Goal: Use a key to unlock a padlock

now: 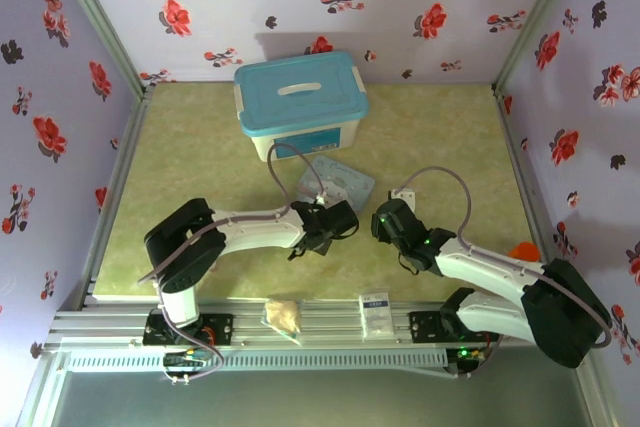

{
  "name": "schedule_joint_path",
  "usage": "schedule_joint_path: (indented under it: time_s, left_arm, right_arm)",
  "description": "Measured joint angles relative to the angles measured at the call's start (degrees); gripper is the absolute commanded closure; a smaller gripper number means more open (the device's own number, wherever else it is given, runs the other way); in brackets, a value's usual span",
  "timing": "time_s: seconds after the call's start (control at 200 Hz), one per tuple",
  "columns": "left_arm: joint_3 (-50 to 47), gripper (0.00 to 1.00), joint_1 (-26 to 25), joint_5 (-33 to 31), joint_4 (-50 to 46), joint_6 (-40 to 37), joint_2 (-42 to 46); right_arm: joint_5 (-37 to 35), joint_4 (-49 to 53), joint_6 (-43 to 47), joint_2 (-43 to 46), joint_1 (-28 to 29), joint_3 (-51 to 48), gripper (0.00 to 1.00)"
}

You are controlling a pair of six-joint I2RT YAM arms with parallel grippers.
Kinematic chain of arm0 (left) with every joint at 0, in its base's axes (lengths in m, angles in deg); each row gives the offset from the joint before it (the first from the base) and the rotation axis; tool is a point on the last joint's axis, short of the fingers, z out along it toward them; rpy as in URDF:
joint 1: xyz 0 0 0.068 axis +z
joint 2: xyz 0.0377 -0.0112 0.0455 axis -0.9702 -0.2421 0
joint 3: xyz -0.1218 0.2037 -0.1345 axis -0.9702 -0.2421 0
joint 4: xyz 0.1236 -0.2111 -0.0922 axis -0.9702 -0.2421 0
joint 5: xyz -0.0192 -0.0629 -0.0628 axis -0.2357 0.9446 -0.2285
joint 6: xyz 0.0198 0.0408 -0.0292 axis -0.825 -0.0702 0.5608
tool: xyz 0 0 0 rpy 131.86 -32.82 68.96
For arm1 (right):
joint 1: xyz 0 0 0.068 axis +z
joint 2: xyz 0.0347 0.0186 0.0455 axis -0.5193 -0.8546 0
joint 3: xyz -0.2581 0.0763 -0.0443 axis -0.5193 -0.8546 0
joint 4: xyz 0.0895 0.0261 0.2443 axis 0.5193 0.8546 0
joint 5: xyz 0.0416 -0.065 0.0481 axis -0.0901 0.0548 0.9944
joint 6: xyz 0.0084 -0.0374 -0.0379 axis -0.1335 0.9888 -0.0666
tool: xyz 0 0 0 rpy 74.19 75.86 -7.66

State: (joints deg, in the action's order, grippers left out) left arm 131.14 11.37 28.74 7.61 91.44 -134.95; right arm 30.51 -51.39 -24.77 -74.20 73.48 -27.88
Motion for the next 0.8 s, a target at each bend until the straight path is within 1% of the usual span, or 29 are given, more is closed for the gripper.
schedule_joint_path:
  time_s: [0.17, 0.27, 0.36, 0.49, 0.635, 0.715, 0.8]
  left_arm:
    - [0.6, 0.77, 0.0, -1.4, -1.7, 0.0, -0.9]
    - [0.6, 0.7, -0.3, -1.4, -1.7, 0.2, -0.9]
    - [0.7, 0.67, -1.3, -1.5, -1.9, 0.8, -0.9]
    - [1.1, 0.65, -3.0, -1.4, -2.1, 1.2, -0.9]
    - [1.1, 0.62, -3.3, -1.3, -2.1, 1.5, -0.9]
    - [0.8, 0.58, -3.2, -1.2, -1.8, 1.5, -0.2]
    - [-1.5, 0.48, -2.6, 0.1, 0.4, 1.5, 3.1]
  right_arm:
    - [0.0, 0.0, 0.0, 0.0, 0.0, -0.1, 0.49]
    - [0.0, 0.0, 0.0, 0.0, 0.0, -0.2, 0.49]
    - [0.0, 0.0, 0.0, -0.1, 0.0, -0.2, 0.49]
    - [0.0, 0.0, 0.0, -0.2, 0.0, -0.2, 0.49]
    - [0.0, 0.0, 0.0, -0.4, 0.0, -0.2, 0.49]
    - [0.3, 0.0, 0.0, 0.0, 0.0, -0.4, 0.49]
    - [1.2, 0.0, -0.6, 2.4, 0.0, -1.4, 0.43]
